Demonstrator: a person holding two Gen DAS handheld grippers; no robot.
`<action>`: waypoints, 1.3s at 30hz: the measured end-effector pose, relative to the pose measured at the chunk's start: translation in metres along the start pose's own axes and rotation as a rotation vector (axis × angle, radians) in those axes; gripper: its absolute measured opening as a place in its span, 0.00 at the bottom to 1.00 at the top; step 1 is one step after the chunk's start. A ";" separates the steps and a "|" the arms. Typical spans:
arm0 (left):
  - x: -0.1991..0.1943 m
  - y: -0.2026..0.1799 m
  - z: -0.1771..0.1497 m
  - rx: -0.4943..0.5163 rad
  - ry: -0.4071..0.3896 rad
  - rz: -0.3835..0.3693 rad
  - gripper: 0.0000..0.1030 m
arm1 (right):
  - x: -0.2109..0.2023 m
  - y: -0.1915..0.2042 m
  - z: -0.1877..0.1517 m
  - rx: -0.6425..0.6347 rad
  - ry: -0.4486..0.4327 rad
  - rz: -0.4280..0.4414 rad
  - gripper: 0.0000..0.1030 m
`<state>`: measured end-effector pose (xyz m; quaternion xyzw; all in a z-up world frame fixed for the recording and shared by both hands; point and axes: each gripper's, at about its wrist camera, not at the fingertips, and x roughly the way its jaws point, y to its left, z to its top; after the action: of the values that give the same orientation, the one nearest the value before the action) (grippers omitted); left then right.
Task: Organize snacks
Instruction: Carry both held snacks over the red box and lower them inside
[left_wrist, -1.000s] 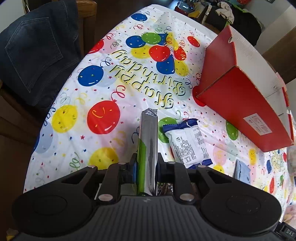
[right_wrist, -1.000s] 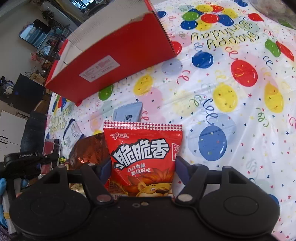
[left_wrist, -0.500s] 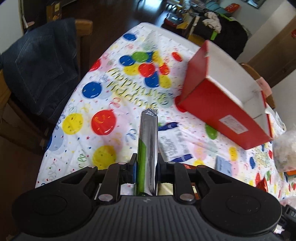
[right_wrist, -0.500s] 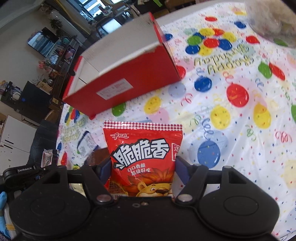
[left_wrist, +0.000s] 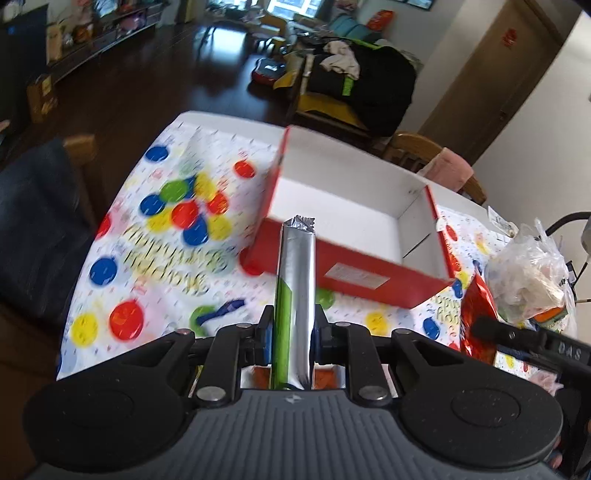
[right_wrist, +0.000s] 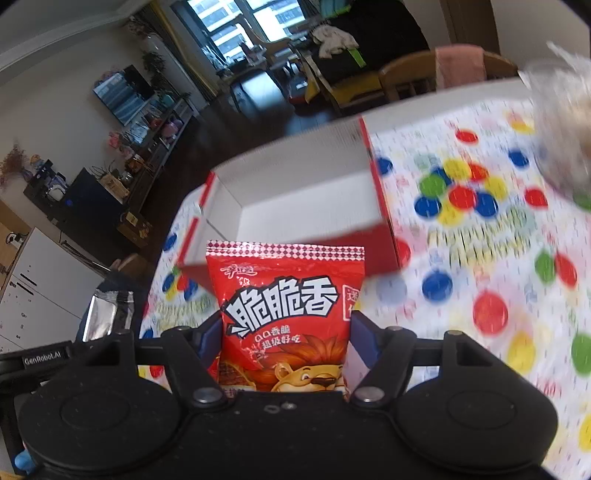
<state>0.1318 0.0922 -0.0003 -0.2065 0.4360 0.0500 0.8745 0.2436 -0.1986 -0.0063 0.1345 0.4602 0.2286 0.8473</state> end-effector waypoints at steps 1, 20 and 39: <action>0.002 -0.005 0.004 0.011 0.000 -0.003 0.18 | 0.001 0.001 0.006 -0.007 -0.006 0.000 0.68; 0.087 -0.066 0.097 0.114 0.039 0.062 0.18 | 0.084 0.022 0.107 -0.214 -0.009 -0.073 0.68; 0.209 -0.067 0.145 0.110 0.232 0.187 0.18 | 0.207 0.029 0.114 -0.453 0.215 -0.205 0.68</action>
<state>0.3861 0.0702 -0.0654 -0.1214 0.5535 0.0831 0.8198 0.4292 -0.0697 -0.0810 -0.1310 0.4959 0.2517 0.8207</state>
